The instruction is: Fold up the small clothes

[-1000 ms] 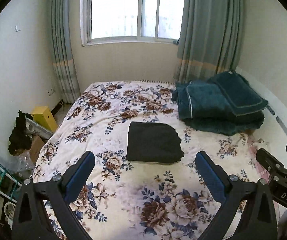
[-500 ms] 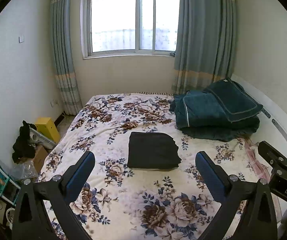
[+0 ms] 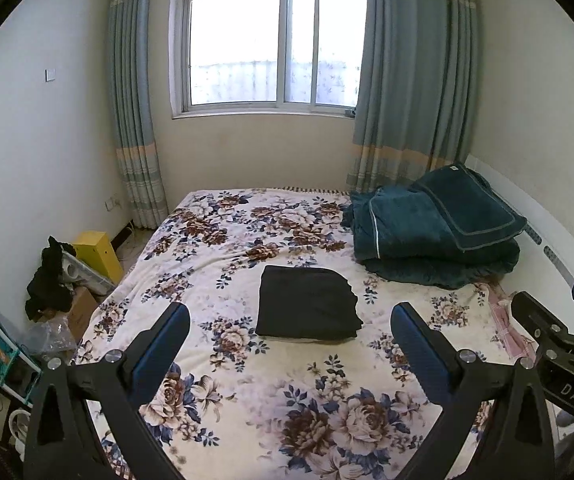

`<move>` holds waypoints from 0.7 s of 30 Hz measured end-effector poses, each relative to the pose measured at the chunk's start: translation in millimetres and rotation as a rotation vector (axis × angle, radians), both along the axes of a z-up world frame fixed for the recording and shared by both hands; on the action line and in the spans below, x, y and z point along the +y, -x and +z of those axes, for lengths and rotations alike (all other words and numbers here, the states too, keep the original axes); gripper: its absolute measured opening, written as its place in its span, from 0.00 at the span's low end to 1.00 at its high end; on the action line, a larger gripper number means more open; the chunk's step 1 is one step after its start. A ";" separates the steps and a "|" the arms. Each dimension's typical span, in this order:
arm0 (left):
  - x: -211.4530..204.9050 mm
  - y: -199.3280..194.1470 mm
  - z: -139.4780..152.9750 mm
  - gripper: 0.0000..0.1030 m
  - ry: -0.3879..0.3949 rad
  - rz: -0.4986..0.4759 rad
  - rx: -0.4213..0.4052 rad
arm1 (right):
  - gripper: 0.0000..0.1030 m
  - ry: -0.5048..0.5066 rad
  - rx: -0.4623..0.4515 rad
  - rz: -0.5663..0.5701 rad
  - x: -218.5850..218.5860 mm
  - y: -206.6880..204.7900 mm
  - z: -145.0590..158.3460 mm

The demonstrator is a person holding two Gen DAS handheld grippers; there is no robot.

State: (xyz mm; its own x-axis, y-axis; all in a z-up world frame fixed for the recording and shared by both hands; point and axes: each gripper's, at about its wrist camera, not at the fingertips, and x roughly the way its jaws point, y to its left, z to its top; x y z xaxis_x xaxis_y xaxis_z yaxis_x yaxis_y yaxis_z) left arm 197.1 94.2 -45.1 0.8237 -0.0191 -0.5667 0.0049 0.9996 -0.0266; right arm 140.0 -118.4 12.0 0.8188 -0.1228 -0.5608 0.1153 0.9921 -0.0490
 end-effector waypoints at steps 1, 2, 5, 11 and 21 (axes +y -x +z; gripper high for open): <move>0.1 0.6 -0.1 1.00 -0.004 0.003 -0.002 | 1.00 0.001 0.000 -0.001 -0.2 0.2 0.4; 0.7 2.0 0.6 1.00 -0.006 0.007 -0.007 | 1.00 -0.002 0.002 0.002 -0.3 0.6 0.8; -0.3 2.7 0.9 1.00 -0.010 0.010 -0.011 | 1.00 0.001 0.002 0.009 0.2 -1.5 1.3; 1.6 6.5 1.6 1.00 -0.009 0.017 -0.018 | 1.00 -0.004 0.000 0.017 0.8 -5.4 0.9; 3.4 8.7 2.4 1.00 -0.014 0.023 -0.022 | 1.00 -0.004 -0.003 0.035 9.7 -7.5 3.4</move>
State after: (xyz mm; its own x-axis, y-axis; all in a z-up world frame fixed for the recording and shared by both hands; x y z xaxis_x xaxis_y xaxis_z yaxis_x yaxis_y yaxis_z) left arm 188.4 97.7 -42.7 0.8359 0.0078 -0.5488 -0.0178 0.9998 -0.0130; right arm 147.5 -108.7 15.4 0.8240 -0.0915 -0.5591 0.0804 0.9958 -0.0446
